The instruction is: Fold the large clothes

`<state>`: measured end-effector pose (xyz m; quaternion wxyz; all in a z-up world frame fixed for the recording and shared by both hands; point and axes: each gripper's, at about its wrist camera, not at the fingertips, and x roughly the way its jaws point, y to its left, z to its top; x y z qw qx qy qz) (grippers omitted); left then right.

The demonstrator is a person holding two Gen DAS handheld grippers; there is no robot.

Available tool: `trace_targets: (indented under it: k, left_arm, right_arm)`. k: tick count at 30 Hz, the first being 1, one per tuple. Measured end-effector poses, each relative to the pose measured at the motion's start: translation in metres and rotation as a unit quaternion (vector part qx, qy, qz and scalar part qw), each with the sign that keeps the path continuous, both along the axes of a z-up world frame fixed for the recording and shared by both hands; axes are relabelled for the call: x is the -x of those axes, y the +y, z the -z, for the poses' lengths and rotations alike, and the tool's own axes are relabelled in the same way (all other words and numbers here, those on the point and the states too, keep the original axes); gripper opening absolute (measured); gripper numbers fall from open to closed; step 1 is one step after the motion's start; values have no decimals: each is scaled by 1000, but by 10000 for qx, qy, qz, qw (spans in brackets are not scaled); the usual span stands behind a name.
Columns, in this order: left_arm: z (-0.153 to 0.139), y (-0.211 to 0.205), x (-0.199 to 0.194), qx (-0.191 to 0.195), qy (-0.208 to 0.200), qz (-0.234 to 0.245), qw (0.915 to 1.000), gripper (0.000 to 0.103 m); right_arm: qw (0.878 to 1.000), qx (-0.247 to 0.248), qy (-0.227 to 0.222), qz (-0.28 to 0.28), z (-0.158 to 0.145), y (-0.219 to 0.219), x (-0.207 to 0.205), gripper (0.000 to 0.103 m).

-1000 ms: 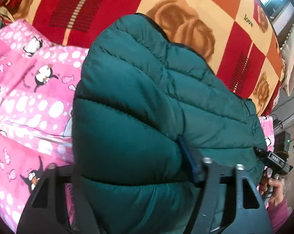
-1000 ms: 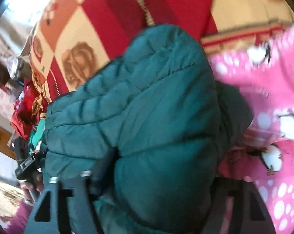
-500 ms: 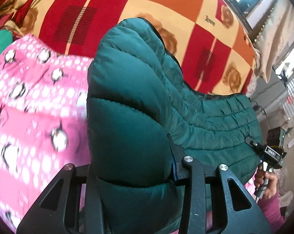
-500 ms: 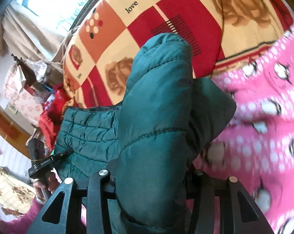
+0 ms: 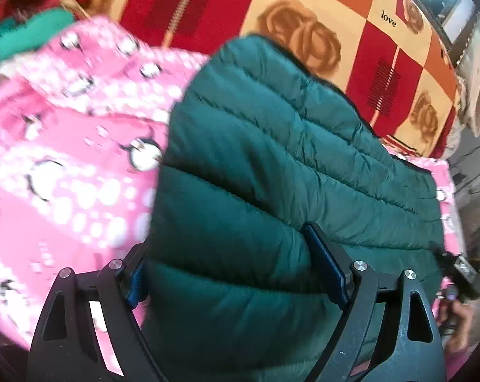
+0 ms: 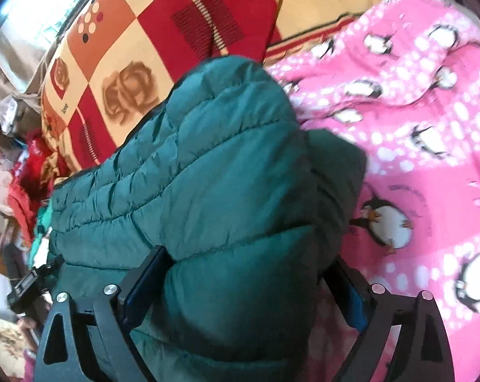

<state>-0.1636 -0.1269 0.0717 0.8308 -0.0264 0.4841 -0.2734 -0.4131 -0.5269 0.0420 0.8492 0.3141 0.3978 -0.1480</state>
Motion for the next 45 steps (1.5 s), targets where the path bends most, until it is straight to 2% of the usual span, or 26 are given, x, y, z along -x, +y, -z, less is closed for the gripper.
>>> trace_targets:
  k: [6,9,15,21,27,31,45]
  left_arm:
    - [-30,0,33,-592,-952,-118,9936,85]
    - [-38,-3,49,-695,-1224,-144,9899,85]
    - [-49,-20,74,-863,-1610,-152,9831,85]
    - [-52,-23,88,-800,-1667,-254,9824,85]
    - [-56,-31,107,-920,-1959,-301,9758,86]
    - [-56,-34,114,-942,-2010,-289,9746,86]
    - [-47,-43,123,-994,-1936,-225,9758,86]
  right_arm:
    - [9956,925,11,115,-41,24,26,93]
    - [9933,1144,-81,114,-57,40,30,93]
    - [9870,1601,-130,-2,-70,82,22,93]
    - [9826,1841,-243,-18,-68,121,9,93]
    - [9821,1869,-232,-25,-62,149,-1,93]
    - [9802,1965,-231,-86,-59,164,-5,93]
    - [9828,1836,-197,-67,-54,171,-5,93]
